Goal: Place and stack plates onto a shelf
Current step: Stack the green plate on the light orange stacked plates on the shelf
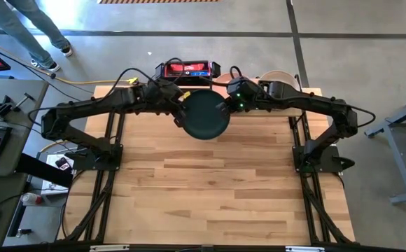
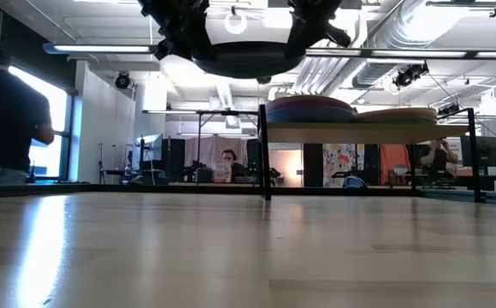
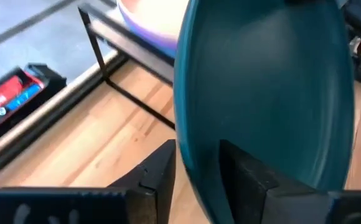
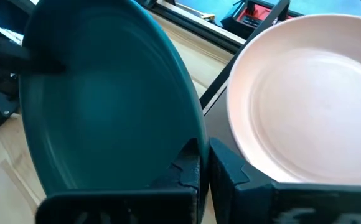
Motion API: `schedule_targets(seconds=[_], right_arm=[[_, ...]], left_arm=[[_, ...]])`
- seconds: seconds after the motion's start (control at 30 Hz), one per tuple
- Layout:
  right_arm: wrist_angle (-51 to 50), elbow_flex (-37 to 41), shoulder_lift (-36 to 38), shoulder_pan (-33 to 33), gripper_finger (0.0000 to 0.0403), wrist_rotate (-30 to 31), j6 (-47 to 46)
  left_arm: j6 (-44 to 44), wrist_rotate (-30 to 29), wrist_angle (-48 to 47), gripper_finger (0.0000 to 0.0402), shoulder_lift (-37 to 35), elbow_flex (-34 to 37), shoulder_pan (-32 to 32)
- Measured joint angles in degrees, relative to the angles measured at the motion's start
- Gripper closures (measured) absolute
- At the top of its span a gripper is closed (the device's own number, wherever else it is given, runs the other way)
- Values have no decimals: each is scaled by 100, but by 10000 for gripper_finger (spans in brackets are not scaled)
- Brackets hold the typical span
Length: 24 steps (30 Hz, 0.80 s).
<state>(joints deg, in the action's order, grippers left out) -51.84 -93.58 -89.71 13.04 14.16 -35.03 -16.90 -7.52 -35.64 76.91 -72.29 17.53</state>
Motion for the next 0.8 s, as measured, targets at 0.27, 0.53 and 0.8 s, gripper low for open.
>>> schedule_targets(seconds=[0.27, 0.53, 0.8], right_arm=[[-151, 0, 2, 38, 402, 191, -249], [-238, 0, 100, 482, 402, 184, -224], [-346, -7, 501, 1621, 403, -437, -262]], left_arm=[[509, -4, 4, 285, -206, -372, 88], [708, -4, -3, 284, -386, -459, 84], [708, -5, -14, 284, -390, -459, 84]])
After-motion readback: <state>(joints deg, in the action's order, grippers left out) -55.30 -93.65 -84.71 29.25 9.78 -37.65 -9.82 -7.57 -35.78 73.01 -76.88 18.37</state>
